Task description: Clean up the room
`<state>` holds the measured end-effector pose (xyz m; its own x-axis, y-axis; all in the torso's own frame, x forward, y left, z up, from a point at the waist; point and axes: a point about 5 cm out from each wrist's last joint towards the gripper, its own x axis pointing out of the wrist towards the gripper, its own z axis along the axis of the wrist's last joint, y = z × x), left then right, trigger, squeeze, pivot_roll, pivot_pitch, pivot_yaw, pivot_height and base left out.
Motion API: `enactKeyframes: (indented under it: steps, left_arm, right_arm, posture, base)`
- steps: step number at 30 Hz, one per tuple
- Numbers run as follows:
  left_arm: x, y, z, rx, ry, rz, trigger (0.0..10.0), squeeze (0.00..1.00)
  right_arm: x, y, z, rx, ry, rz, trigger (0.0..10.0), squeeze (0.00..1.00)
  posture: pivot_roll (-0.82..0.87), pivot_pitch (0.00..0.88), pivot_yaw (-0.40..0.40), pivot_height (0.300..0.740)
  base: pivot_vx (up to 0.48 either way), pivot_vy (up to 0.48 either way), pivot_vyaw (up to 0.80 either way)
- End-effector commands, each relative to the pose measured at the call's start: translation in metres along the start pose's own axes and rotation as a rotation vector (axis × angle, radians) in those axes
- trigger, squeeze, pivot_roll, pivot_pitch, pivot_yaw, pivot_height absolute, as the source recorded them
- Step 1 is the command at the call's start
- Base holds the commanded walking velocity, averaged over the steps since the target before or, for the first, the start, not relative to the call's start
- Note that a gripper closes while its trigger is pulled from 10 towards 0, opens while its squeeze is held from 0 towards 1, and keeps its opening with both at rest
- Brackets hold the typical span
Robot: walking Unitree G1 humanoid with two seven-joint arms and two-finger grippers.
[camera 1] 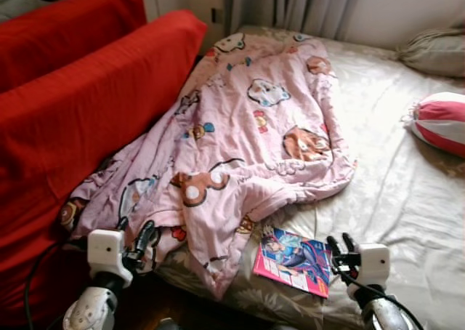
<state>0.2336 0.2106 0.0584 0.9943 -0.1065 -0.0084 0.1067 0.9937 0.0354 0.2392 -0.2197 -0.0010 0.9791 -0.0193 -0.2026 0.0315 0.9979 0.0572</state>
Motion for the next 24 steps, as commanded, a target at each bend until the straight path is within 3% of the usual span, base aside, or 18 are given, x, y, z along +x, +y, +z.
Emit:
enactKeyframes:
  steps: [1, 7, 24]
  left_arm:
    - [-0.002, -0.001, 0.002, -0.011, 0.022, 0.002, 10.0, 0.0]
    - [-0.003, 0.003, -0.004, 0.0, 0.05, 0.008, 10.0, 0.0]
    - [-0.007, 0.002, -0.015, -0.015, 0.101, 0.019, 10.0, 0.0]
  right_arm:
    - [-0.005, 0.007, -0.01, 0.023, 0.049, 0.006, 10.0, 0.0]
    - [-0.009, 0.015, -0.018, 0.019, 0.08, 0.017, 10.0, 0.0]
    - [-0.001, 0.013, -0.018, 0.032, 0.113, -0.008, 10.0, 0.0]
  posture:
    - [0.0, 0.201, -0.054, 0.656]
    - [0.0, 0.204, -0.057, 0.621]
    - [0.0, 0.182, -0.062, 0.621]
  base:
    - [0.0, 0.0, 0.0]
    - [0.0, 0.0, 0.0]
    - [0.0, 0.0, 0.0]
